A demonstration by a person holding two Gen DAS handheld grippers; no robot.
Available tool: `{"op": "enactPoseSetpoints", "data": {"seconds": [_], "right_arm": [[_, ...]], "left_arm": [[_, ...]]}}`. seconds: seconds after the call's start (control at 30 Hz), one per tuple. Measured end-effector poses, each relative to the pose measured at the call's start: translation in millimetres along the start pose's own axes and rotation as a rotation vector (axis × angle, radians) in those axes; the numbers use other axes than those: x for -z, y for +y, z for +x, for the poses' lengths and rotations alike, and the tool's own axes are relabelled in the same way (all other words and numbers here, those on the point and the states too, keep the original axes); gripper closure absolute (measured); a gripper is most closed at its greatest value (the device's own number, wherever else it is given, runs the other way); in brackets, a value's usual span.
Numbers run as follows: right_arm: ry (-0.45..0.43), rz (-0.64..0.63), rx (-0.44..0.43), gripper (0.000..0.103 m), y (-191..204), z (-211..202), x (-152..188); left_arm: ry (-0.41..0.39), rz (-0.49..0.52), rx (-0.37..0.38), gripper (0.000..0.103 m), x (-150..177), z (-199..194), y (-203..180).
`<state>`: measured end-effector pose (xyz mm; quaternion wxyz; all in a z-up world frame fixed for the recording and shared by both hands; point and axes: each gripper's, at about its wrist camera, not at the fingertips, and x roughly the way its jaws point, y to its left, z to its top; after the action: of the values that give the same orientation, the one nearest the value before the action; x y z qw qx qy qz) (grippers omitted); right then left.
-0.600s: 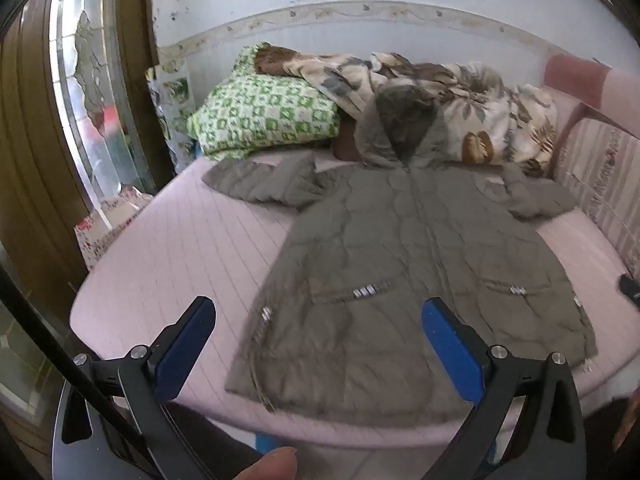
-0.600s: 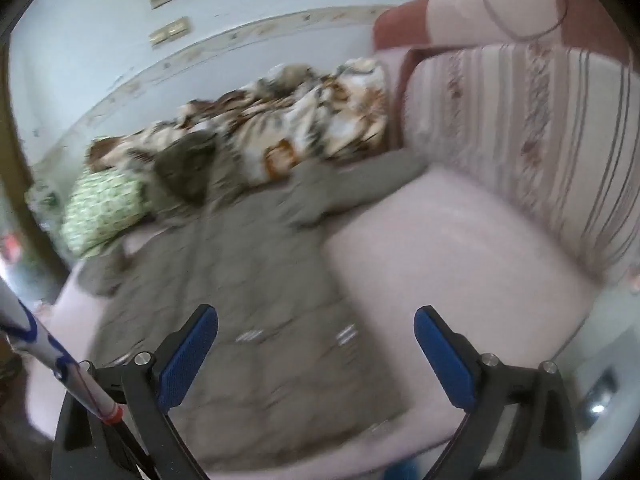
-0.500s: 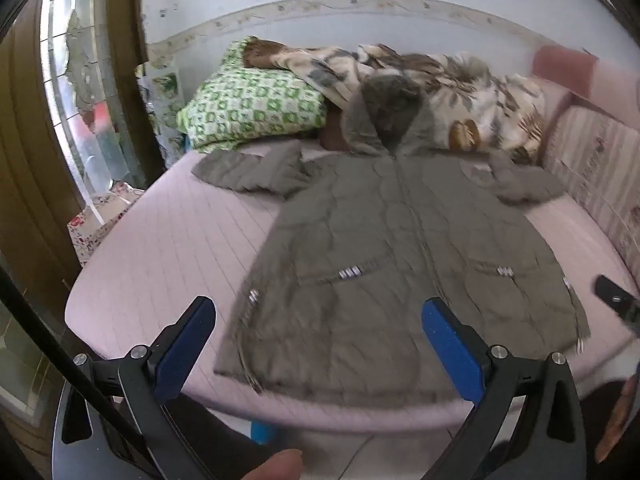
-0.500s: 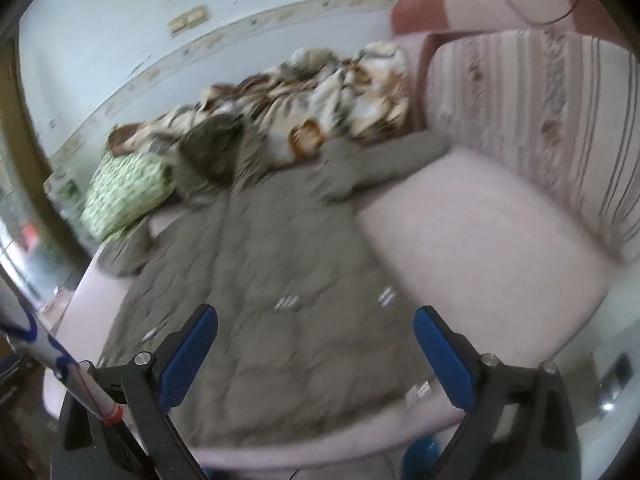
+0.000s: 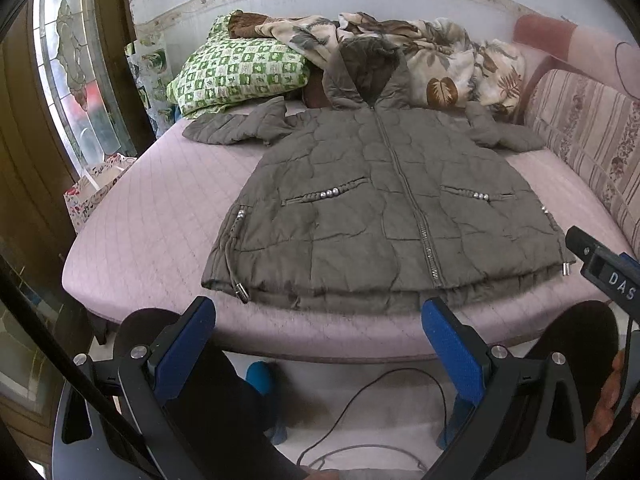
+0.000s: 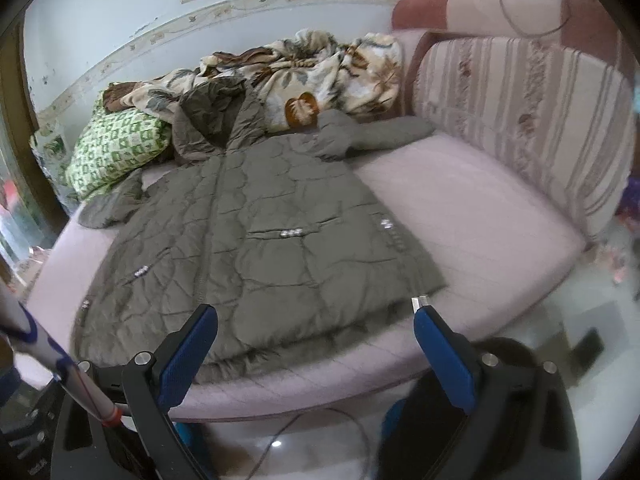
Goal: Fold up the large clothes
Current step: 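Move both grippers over the jacket hem, open, toward the jacket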
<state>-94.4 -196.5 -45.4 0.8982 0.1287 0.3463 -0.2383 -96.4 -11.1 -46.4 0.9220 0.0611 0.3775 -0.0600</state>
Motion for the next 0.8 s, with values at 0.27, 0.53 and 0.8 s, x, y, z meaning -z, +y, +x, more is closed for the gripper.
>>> {"op": "enactPoseSetpoints", "data": {"seconds": [0.27,0.53,0.8], "right_arm": [[-0.023,-0.022,0.081,0.003,-2,-15,12],[-0.053,-0.034,0.113,0.002,-2,-24,13],[-0.089,-0.009,0.13,0.002,-10,-39,12]], "left_arm": [[0.008,-0.016,0.108,0.0,8,-21,2],[0.003,-0.031,0.137,0.0,5,-31,4],[-0.035,-0.027,0.156,0.0,0,-44,4]]}}
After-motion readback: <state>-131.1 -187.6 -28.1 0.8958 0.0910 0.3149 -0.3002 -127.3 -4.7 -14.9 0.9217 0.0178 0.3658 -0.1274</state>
